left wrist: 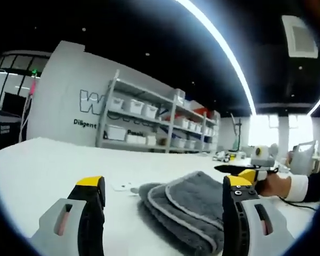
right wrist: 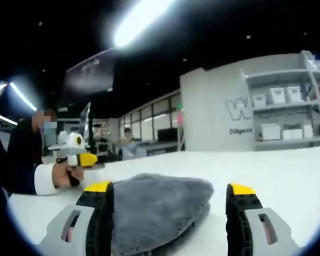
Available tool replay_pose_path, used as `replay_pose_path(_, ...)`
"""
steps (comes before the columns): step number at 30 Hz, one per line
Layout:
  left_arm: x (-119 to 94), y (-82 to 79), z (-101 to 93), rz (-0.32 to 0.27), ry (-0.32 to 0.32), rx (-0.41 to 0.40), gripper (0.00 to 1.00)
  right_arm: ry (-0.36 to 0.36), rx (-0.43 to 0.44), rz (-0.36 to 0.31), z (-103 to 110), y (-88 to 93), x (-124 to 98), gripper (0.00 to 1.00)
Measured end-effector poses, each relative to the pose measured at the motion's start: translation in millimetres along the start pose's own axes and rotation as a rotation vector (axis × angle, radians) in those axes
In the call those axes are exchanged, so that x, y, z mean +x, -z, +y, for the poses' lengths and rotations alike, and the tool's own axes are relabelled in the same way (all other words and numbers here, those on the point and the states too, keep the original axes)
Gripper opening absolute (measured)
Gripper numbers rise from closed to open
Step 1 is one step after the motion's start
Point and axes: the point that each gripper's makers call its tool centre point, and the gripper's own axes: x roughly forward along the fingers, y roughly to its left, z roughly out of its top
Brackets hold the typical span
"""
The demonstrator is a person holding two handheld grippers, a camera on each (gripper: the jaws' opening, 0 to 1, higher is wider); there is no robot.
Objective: Open the folded towel by lifting each exposed corner and separating the folded layers until the towel lies flat within the target outline without major curled edges
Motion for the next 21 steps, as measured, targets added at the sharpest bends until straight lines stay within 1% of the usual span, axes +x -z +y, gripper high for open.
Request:
replay_pose_path(2,0.2,1.5,-0.6,0.004,-0.004,0.017,0.89,-0.006,0.001,0.007,1.1,2.4,1.8,0.85)
replay_pose_path(6,-0.8,1.4,-1.5,0.003,0.003,0.023,0.89,-0.013,0.009,0.007,3.3,3.5,3.5,0.85)
replay_pose_path(7,-1.2,-0.2,-0.6,-0.007,-0.004,0.021,0.89,-0.017,0.020,0.004,3.9,3.0,3.9,0.85)
replay_pose_path(9,-0.5,-0.9,-2.9,-0.011,0.005,0.009,0.89,-0.017,0.024,-0.001,4.1,1.7,4.3,0.85)
replay_pose_path(10,0.5,0.0,-3.4,-0.007,0.002,0.012,0.88,-0.016,0.020,-0.002,3.7,1.1,4.3,0.85)
replay_pose_path(12,0.7,7.4,0.0,0.030,-0.018,0.053,0.87,-0.012,0.020,-0.001,2.7,0.9,4.2,0.85)
replay_pose_path(13,1.0,10.2,0.6,0.041,-0.020,0.059,0.87,-0.012,0.024,-0.002,2.5,0.9,4.2,0.85)
replay_pose_path(15,0.8,12.2,2.3,0.050,-0.022,0.059,0.87,-0.014,0.031,-0.001,1.0,1.2,5.1,0.85)
replay_pose_path(19,-0.7,10.4,5.9,0.033,-0.028,0.026,0.85,-0.008,0.016,0.011,-7.3,3.0,9.3,0.85)
replay_pose_path(21,-1.1,10.9,7.6,0.037,-0.036,0.033,0.85,-0.011,0.019,0.010,-9.2,3.0,11.0,0.84)
